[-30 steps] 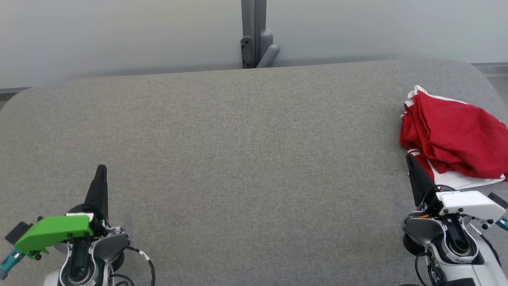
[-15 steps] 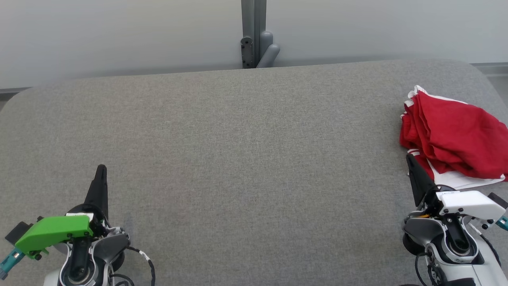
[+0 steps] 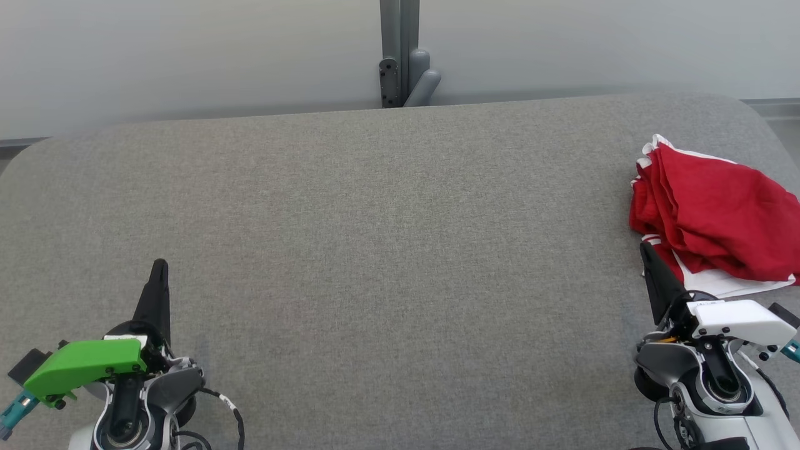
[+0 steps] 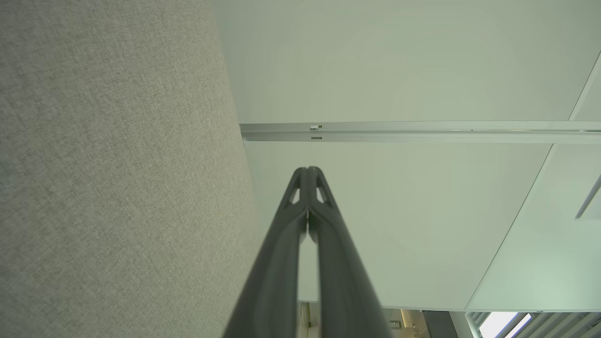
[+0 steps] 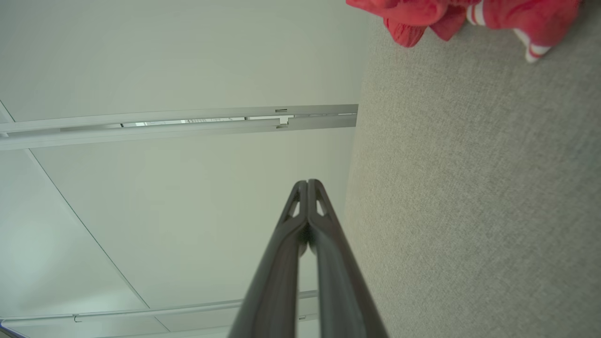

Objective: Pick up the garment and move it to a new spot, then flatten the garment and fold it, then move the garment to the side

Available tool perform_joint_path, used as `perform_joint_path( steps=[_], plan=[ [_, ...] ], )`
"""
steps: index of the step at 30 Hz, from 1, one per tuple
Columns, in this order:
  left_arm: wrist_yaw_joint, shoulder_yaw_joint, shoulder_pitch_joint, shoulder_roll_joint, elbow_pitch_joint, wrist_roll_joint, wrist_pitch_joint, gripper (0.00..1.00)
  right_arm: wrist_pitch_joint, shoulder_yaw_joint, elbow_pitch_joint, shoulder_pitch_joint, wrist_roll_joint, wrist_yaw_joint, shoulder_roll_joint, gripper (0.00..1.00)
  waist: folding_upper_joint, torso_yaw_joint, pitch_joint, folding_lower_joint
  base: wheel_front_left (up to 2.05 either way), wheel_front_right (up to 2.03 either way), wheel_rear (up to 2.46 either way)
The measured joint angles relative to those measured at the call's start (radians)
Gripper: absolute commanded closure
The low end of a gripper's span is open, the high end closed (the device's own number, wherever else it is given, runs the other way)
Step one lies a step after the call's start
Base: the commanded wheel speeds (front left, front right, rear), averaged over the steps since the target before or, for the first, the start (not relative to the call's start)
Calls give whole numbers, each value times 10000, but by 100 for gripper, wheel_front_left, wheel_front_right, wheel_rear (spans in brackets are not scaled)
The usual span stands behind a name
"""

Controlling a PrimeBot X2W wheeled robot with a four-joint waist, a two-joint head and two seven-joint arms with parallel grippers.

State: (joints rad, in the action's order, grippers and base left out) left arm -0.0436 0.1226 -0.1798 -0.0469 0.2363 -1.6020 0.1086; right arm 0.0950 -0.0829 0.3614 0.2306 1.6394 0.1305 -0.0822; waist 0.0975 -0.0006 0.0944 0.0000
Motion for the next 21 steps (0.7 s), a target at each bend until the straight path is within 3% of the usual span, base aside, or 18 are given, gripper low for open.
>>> perform_joint_path(
  steps=[21],
  plan=[
    [0,0,0,0,0,0,0,100,-86,105,-6,-1,90,0,-67,100,0,0,0,0,0,0,0]
  ],
)
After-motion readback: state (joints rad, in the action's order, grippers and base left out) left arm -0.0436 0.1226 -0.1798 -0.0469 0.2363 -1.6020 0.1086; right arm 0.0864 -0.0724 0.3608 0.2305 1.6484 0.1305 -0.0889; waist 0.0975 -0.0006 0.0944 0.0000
